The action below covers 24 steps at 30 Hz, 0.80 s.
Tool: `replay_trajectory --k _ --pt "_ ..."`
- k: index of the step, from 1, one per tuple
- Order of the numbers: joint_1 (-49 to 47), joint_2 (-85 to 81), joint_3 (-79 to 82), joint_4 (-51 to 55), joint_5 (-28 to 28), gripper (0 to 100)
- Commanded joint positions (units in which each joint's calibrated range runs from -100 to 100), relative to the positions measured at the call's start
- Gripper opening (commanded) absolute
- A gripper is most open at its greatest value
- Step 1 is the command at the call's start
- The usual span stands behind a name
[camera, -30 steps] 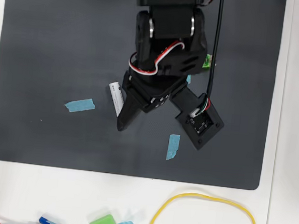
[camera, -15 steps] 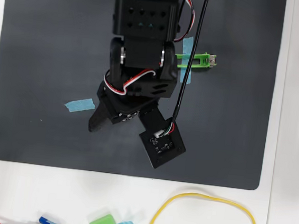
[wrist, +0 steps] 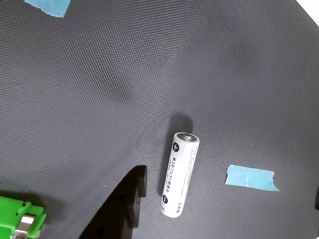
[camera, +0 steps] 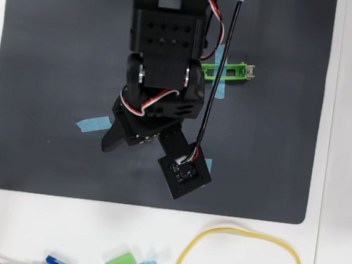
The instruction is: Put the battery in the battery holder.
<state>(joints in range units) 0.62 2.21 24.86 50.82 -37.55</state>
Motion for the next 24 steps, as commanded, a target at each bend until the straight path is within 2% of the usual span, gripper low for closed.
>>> replay_trajectory --k 1,14,24 --pt "0.99 -0.2 -3.01 -0.56 -0.22 35" --pt "0.99 0.65 -3.1 -1.52 0.09 35" --pt "5.25 13.78 -13.5 1.19 0.25 35"
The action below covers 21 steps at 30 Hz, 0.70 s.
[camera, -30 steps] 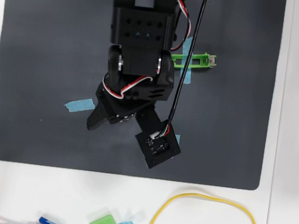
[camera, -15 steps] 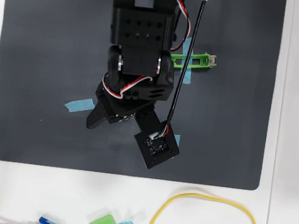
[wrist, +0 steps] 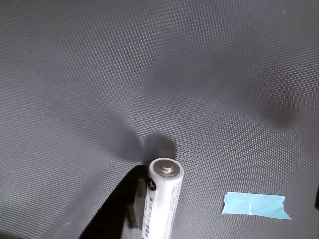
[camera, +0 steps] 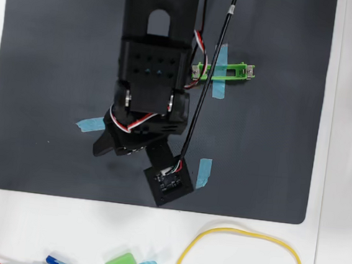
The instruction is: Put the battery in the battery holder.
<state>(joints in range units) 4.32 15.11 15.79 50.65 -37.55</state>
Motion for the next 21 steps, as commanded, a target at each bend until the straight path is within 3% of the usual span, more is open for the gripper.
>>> replay_trajectory --k 1,13,21 --pt "1.75 1.39 -4.69 2.24 0.2 35" --pt "3.82 2.33 -4.6 2.76 -1.26 35" --pt "8.49 2.33 -4.34 2.76 -1.63 14"
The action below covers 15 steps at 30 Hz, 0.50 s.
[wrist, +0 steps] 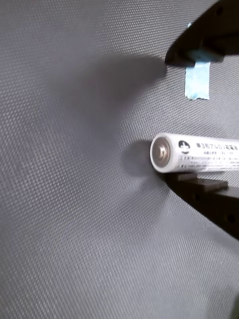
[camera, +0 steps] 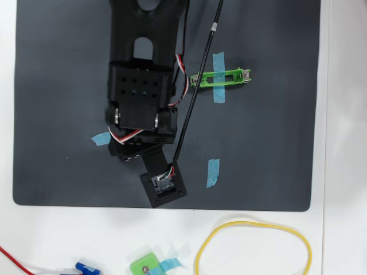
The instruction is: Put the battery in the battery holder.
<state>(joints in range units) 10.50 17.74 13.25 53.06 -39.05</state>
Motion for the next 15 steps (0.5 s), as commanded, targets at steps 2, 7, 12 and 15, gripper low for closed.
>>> replay_trajectory --k 2,7,12,15 --pt "2.73 -0.3 -1.79 0.35 0.03 11" --pt "2.21 -0.22 -1.71 0.35 0.14 9" --pt "2.21 -0.13 -1.71 0.44 0.14 9" --pt "2.53 -0.13 -1.62 1.58 0.19 5"
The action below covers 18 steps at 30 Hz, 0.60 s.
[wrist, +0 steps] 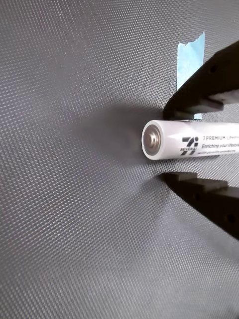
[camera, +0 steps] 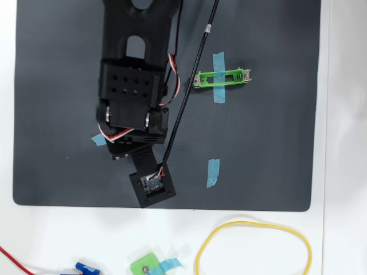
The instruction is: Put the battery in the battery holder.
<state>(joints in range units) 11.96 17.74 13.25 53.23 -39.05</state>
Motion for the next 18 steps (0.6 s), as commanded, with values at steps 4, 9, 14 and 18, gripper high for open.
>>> replay_trajectory --k 4,9,14,18 --pt "0.44 -0.13 -1.71 2.89 1.18 0" --pt "0.44 -0.22 -1.71 2.98 1.49 0" --pt "-0.91 -0.73 -2.24 2.98 2.43 0" --pt "-4.12 -1.24 -2.41 2.98 3.21 0"
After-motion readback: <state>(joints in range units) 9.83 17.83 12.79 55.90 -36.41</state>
